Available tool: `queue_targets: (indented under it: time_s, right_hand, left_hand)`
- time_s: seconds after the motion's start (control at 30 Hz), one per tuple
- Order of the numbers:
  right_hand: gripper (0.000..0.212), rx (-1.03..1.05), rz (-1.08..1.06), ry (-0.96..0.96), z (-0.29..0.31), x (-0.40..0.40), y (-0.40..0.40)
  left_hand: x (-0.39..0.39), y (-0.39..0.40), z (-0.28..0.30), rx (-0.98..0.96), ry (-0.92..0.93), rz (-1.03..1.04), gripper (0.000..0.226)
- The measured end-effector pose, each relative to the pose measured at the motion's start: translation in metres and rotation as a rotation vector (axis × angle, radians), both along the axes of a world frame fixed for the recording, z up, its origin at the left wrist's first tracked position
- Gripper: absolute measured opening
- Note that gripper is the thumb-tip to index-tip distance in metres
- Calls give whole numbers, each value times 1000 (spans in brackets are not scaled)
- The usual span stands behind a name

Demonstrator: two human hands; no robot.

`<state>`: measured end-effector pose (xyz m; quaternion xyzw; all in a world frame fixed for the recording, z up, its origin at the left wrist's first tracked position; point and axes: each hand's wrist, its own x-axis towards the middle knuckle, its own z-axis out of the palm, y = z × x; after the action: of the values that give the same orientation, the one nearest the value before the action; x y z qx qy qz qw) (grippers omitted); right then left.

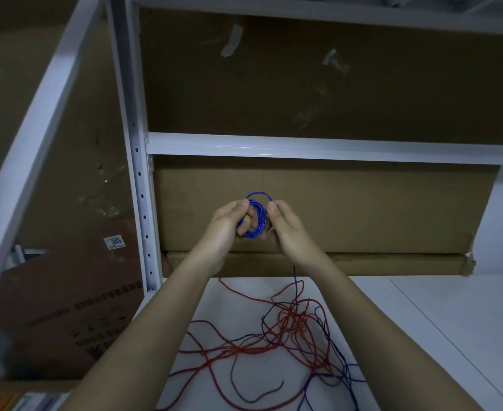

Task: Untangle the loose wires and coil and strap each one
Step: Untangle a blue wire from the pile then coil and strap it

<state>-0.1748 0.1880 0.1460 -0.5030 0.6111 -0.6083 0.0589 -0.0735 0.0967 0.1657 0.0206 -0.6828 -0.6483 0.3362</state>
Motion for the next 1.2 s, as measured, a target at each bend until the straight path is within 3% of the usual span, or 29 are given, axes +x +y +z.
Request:
queue_targets:
  time_s: [0.17,0.33,0.43,0.57,0.73,0.83,0.93,1.2]
  right_hand:
    - [26,-111,-144,82,-3,-8,-1]
    - [22,240,-184,301,-13,-5,2]
    - [28,369,-263,531,-25,3,5]
    - [28,454,-291,842,-34,14,10]
    - [17,177,-377,1134,-12,20,24]
    - [25,60,-437,1132,4,6,29]
    - [21,93,-380,991,13,-14,27]
    - [17,172,-198,555,1,-41,26]
  left_hand:
    - [-1,0,2,6,-31,19,33]
    - [-2,0,7,112,25,53,32]
    - [-1,-5,8,91,8,109,30]
    - [-3,-12,3,-75,-54,160,36]
    - [-5,-20,-17,-605,-322,484,27]
    - [-4,-18,-20,-750,-332,482,29]
    - [-4,-9,-18,-750,-309,390,36]
    - [8,3,-9,-270,-160,-145,39]
